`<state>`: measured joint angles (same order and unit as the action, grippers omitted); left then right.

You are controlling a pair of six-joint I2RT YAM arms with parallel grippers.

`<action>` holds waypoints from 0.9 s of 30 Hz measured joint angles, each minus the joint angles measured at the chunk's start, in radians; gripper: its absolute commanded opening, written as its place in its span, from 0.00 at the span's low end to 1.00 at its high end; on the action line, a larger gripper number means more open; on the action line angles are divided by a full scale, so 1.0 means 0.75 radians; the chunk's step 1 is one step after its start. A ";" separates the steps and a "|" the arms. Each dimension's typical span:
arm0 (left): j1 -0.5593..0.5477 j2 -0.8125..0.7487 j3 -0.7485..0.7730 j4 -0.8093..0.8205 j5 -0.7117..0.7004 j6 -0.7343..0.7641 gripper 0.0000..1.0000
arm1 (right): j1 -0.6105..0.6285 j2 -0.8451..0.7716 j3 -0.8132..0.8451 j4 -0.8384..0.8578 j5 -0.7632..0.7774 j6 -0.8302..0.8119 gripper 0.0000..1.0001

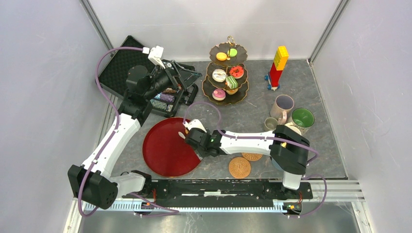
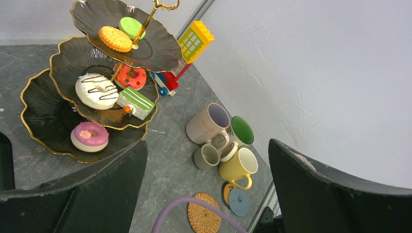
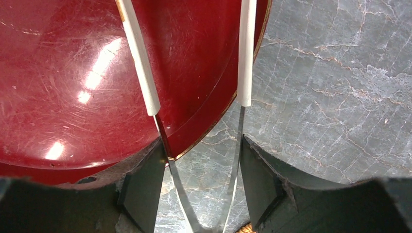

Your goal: Serve the afternoon tea

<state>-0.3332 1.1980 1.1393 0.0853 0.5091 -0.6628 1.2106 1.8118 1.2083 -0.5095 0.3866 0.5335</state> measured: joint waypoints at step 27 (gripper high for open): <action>0.000 0.000 0.000 -0.001 -0.001 -0.001 1.00 | 0.001 -0.211 -0.119 0.098 -0.008 -0.181 0.27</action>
<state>-0.3332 1.1980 1.1393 0.0849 0.5087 -0.6636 1.2110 1.6539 1.1191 -0.4358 0.3805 0.3981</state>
